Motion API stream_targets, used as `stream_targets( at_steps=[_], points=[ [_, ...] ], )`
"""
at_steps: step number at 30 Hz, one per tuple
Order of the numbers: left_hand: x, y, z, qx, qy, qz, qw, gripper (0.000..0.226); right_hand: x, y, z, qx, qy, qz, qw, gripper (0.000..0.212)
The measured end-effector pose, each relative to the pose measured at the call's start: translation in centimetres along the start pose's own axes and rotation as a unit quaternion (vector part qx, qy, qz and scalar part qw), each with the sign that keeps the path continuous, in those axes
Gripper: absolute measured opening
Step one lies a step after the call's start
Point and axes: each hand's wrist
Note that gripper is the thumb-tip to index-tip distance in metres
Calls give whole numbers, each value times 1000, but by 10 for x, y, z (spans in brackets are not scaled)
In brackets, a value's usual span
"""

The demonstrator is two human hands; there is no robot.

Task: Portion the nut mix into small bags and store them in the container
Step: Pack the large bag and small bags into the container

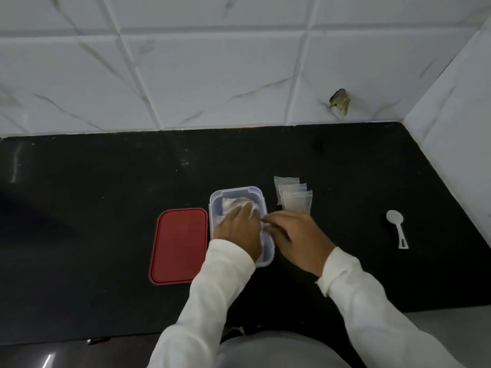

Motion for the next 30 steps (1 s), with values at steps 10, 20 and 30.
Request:
stream_targets(
  at_steps=[10,20,30],
  points=[
    [29,-72,88,-127,-216,-421,872,53,-27,-107,38,287,-73,143,944,40],
    [54,-77,135,-250,-217,-450,829,53,-19,-135,74,330,6,239,913,47],
    [81,-64,142,-281,-261,-504,774,57,-18,-144,85,336,47,280,898,31]
  ],
)
Point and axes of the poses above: each hand's wrist, its own z-axis towards the middle knuckle, its own x-axis out of the palm, y = z × x, and after that the axes turned 15 degrees about x, right-handed
